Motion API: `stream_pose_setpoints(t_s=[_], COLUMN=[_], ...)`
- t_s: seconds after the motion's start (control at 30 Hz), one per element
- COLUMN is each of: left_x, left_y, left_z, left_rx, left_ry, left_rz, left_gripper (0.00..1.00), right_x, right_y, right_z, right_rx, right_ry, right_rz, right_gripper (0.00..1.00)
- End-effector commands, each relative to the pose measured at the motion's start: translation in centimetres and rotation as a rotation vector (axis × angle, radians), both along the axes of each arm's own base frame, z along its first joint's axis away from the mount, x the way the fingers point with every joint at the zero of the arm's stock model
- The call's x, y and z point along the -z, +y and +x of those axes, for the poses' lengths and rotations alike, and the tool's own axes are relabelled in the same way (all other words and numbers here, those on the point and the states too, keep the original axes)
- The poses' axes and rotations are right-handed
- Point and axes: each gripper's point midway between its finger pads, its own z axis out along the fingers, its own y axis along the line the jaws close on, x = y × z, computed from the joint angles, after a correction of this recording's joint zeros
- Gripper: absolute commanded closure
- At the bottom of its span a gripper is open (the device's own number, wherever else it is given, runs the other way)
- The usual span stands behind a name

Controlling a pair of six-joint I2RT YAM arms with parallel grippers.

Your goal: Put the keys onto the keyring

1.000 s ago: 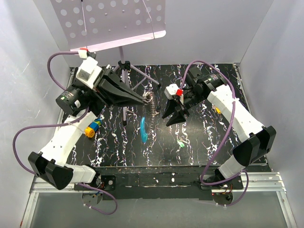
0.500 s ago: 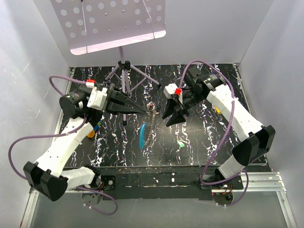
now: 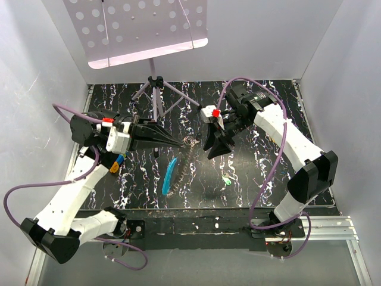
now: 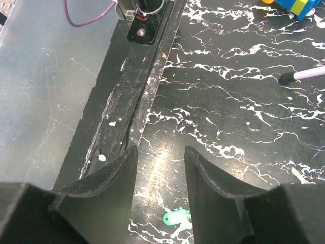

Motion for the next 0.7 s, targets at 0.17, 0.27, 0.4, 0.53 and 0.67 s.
stream_pose_setpoints(t_s=[0.17, 0.27, 0.4, 0.53, 0.67], left_x=[-0.3, 0.0, 1.0, 2.7, 4.8], left_y=[0.2, 0.1, -0.2, -0.4, -0.3], left_z=[-0.5, -0.3, 0.6, 2.0, 3.5], left_rx=[-0.005, -0.011, -0.056, -0.158, -0.281], left_ry=[-0.030, -0.013, 0.063, 0.148, 0.288], left_rz=[-0.021, -0.017, -0.007, 0.001, 0.022], left_gripper=[1.00, 1.00, 1.00, 1.00, 1.00], right_x=[0.4, 0.4, 0.5, 0.3, 0.1], right_y=[-1.7, -1.7, -1.9, -2.1, -3.2], right_z=[-2.5, -2.4, -2.2, -1.2, 0.9], right_rx=[0.011, 0.014, 0.037, 0.097, 0.226], right_ry=[0.175, 0.168, 0.160, 0.140, 0.137], right_rz=[-0.104, -0.108, -0.125, -0.128, -0.116], right_gripper=[0.51, 0.51, 0.52, 0.53, 0.54])
